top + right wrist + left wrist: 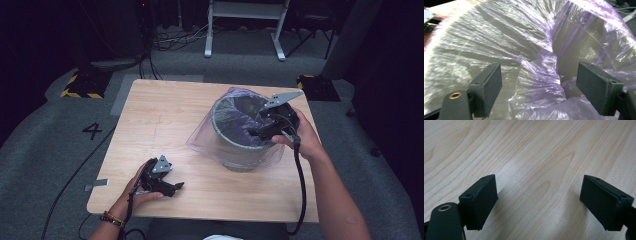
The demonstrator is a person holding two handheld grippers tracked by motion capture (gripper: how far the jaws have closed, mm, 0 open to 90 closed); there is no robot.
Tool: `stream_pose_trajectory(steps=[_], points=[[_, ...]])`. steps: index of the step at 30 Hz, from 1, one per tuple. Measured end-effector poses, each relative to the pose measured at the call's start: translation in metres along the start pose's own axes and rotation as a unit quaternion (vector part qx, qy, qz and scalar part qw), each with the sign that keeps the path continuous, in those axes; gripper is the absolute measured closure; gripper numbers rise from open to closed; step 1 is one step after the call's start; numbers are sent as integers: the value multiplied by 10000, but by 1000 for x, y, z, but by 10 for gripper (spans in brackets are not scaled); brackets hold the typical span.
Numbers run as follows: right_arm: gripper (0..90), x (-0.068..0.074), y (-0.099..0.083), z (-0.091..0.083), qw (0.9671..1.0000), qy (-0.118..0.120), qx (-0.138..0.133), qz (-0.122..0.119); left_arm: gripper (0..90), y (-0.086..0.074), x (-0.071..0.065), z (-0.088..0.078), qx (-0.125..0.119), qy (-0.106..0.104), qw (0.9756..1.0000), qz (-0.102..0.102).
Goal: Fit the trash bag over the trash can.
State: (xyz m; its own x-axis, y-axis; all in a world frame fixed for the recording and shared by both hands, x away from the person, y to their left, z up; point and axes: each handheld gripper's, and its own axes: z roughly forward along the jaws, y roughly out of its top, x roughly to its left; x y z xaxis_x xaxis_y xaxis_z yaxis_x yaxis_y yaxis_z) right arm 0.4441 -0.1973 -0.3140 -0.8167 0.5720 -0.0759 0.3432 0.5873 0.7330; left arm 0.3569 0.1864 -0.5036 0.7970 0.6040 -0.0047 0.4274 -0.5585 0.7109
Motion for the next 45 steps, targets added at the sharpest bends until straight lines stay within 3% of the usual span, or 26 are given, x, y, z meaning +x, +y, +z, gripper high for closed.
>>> stream_pose_trajectory(steps=[4, 8, 35, 45], points=[[194, 0, -3, -13, 9995, 77, -292, -92, 143, 0, 0, 0, 1, 0, 10000, 0], [202, 1, -6, -20, 9995, -61, -265, -185, 143, 0, 0, 0, 1, 0, 10000, 1], [207, 18, -26, -48, 9982, -214, -353, -439, 143, 0, 0, 0, 1, 1, 10000, 2], [210, 25, -34, -58, 9970, -398, -320, -574, 143, 0, 0, 0, 1, 0, 10000, 2]])
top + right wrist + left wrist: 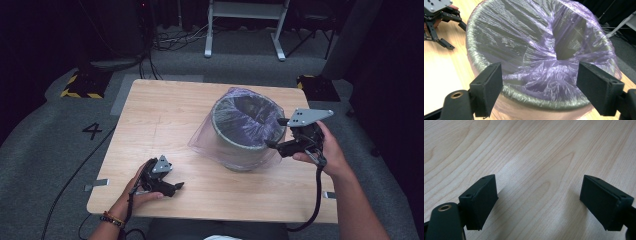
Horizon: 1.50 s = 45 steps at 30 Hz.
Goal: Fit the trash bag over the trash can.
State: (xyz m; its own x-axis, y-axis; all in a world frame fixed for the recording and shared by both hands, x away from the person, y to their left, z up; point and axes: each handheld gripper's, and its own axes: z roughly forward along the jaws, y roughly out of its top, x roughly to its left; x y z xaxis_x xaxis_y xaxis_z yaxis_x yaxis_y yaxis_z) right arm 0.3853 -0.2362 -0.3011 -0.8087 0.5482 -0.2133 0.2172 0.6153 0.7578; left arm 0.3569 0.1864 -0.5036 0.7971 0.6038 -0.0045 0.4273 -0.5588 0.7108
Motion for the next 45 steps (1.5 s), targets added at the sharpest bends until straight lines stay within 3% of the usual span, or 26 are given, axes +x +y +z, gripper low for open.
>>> stream_pose_trajectory(steps=[23, 45], points=[[205, 16, -26, -20, 9998, -125, -80, -109, 143, 0, 0, 0, 0, 1, 10000, 0], [198, 22, -67, 3, 9996, -94, 251, 16, 143, 0, 0, 0, -1, 0, 10000, -2]])
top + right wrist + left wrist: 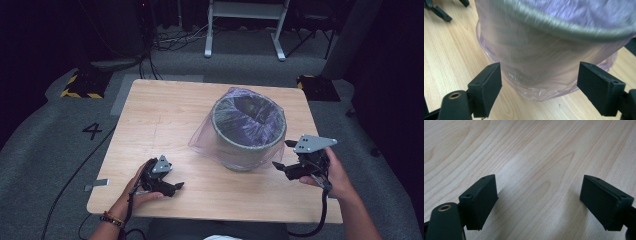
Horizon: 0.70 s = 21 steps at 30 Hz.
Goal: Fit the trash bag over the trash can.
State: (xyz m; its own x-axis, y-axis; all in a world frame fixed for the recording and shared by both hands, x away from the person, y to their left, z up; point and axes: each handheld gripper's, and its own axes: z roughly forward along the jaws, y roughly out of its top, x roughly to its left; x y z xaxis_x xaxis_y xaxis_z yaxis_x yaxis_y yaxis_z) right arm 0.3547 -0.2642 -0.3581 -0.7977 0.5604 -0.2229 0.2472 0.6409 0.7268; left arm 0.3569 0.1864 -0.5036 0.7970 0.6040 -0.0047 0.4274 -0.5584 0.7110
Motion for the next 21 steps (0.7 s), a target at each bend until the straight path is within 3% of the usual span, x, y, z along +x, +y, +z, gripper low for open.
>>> stream_pose_trajectory(steps=[21], points=[[195, 0, -48, 38, 9991, -69, 402, 125, 143, 0, 0, 0, 1, 0, 10000, 1]])
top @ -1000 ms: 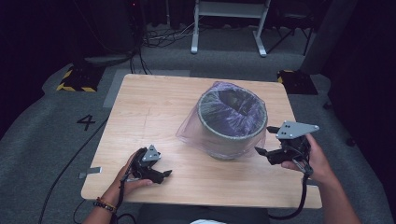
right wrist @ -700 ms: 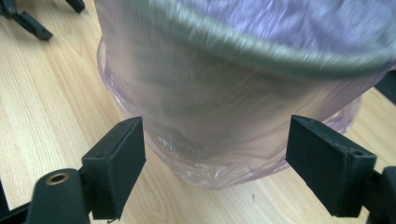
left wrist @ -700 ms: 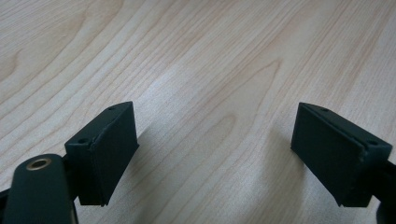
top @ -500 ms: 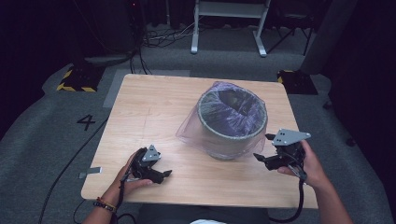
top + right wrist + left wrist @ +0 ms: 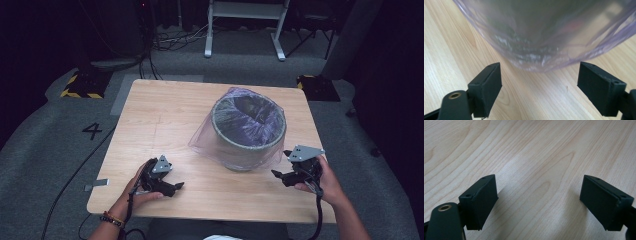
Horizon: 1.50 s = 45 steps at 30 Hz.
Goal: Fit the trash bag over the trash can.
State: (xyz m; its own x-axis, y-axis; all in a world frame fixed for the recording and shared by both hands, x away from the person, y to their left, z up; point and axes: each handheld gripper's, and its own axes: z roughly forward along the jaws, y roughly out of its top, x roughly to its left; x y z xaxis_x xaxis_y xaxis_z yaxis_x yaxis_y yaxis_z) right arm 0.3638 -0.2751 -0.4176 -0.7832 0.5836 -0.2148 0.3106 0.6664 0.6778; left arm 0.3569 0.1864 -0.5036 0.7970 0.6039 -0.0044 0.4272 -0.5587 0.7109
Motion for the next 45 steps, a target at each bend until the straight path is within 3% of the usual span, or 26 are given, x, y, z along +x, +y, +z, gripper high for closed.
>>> stream_pose_trajectory(steps=[13, 26, 45], points=[[195, -4, -30, 20, 9991, 127, 257, 325, 143, 0, 0, 0, -1, 0, 10000, -1], [196, -6, -58, 23, 9974, 174, 318, 622, 143, 0, 0, 0, -1, 0, 10000, -2], [183, -3, -96, 22, 9911, 136, 54, 1320, 143, 0, 0, 0, -1, -2, 10000, -2]])
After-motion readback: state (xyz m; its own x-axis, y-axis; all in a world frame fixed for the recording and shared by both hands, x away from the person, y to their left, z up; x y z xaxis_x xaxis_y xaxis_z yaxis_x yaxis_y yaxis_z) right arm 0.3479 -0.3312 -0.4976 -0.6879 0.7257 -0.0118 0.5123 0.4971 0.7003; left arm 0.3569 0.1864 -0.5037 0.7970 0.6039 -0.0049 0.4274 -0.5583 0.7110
